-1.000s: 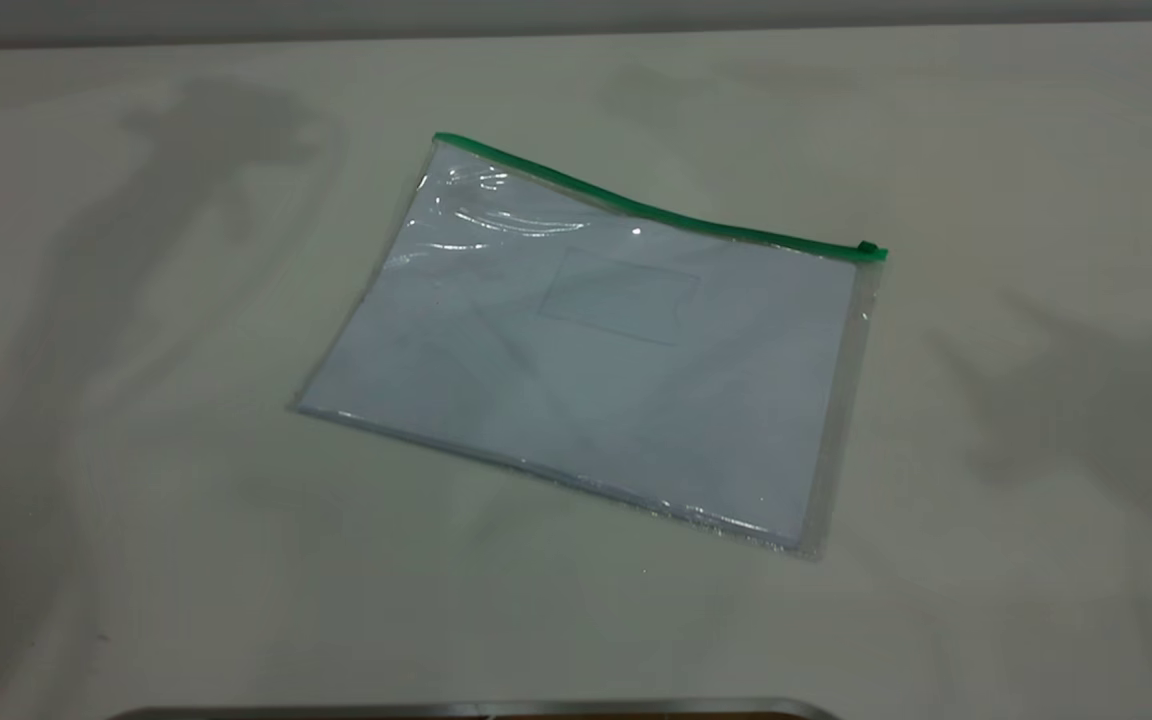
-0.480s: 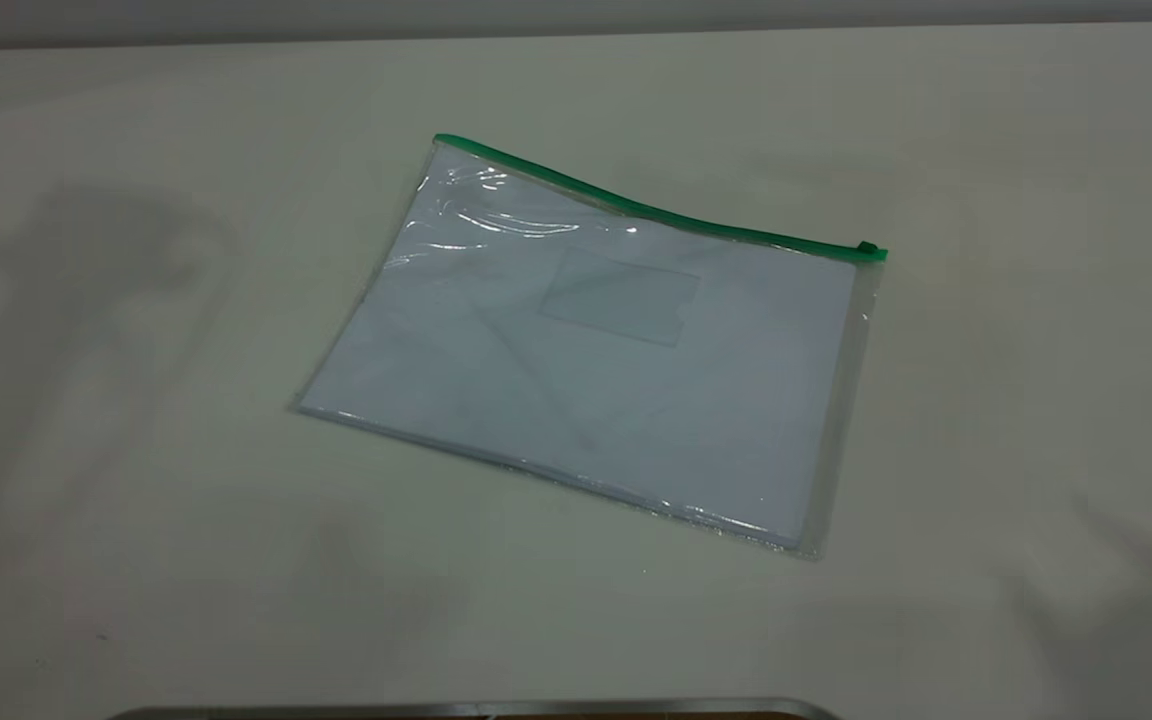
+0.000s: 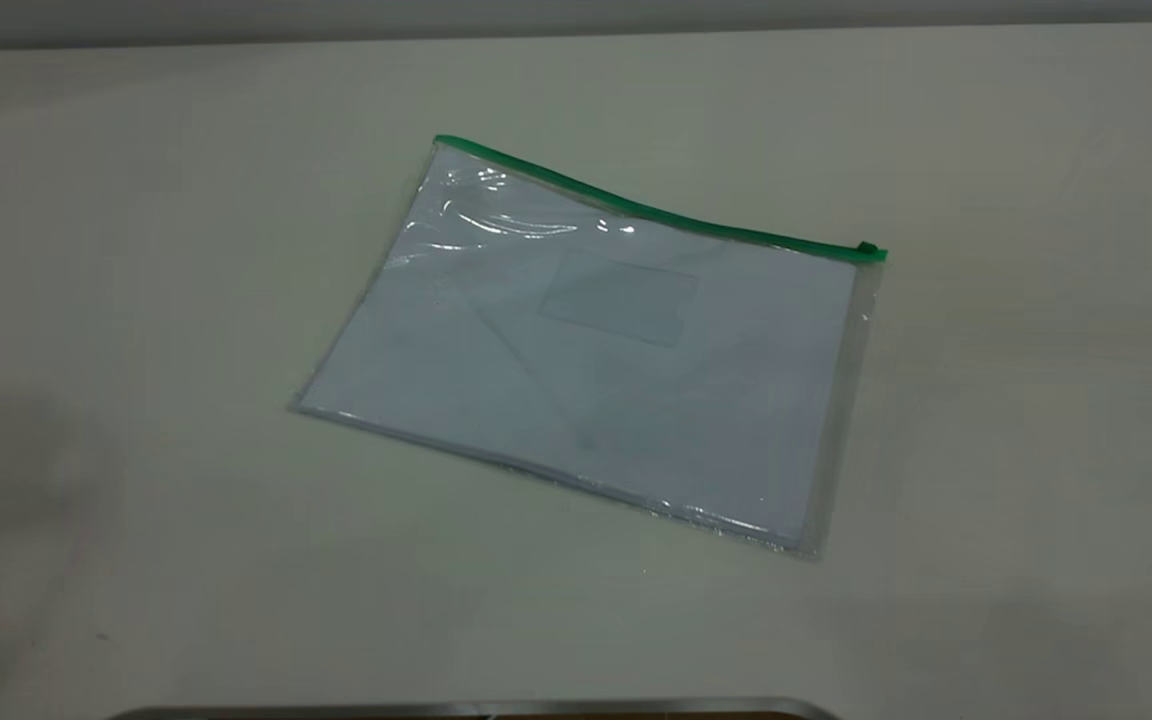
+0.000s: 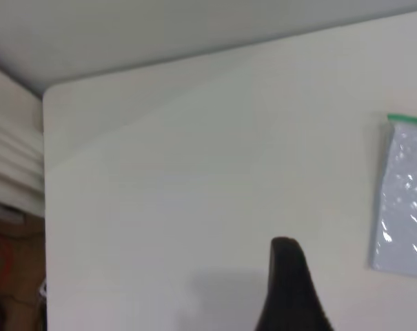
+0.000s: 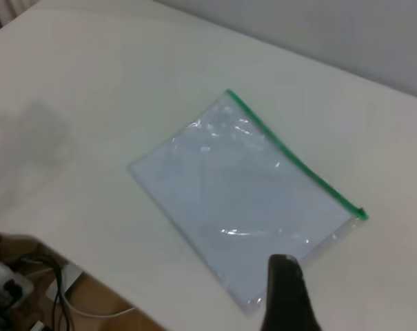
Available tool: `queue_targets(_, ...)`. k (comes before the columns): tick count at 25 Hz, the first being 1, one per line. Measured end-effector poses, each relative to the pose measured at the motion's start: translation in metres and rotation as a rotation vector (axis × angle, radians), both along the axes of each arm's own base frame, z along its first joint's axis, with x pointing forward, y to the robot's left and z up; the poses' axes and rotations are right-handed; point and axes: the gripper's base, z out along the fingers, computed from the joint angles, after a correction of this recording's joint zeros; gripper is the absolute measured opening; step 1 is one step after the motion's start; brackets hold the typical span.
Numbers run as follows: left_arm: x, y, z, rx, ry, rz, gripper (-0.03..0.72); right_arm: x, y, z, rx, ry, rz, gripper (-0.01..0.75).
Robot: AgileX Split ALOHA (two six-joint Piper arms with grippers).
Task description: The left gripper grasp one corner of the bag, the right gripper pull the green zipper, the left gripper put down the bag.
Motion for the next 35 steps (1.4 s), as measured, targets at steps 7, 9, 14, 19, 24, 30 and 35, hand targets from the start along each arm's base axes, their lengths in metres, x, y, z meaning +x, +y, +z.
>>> queue_targets(7,-0.082,0.011,-0.034,-0.007,0.001,0.007,0.563,-0.062,0.0,-0.022,-0.028,-0.13,0.004,0.541)
queue_targets(9,-0.102,0.013,-0.049,-0.008,0.004,0.007,0.563,-0.073,-0.004,-0.029,-0.031,-0.162,-0.047,0.541)
queue_targets(14,-0.147,0.017,-0.082,-0.037,-0.018,-0.003,0.563,-0.073,-0.021,-0.058,-0.088,-0.118,-0.251,0.541)
queue_targets(19,-0.179,0.02,-0.112,-0.048,-0.049,-0.008,0.563,-0.058,-0.03,-0.075,-0.127,-0.082,-0.346,0.541)
queue_targets(24,-0.203,0.023,-0.136,-0.06,-0.102,-0.012,0.563,-0.05,-0.031,-0.086,-0.13,-0.061,-0.354,0.541)
queue_targets(30,-0.217,0.025,-0.16,-0.065,-0.13,-0.013,0.563,-0.043,-0.032,-0.1,-0.143,-0.012,-0.356,0.541)
queue_targets(35,-0.215,0.024,-0.18,-0.058,-0.082,-0.012,0.563,-0.042,-0.032,-0.102,-0.144,-0.006,-0.355,0.541)
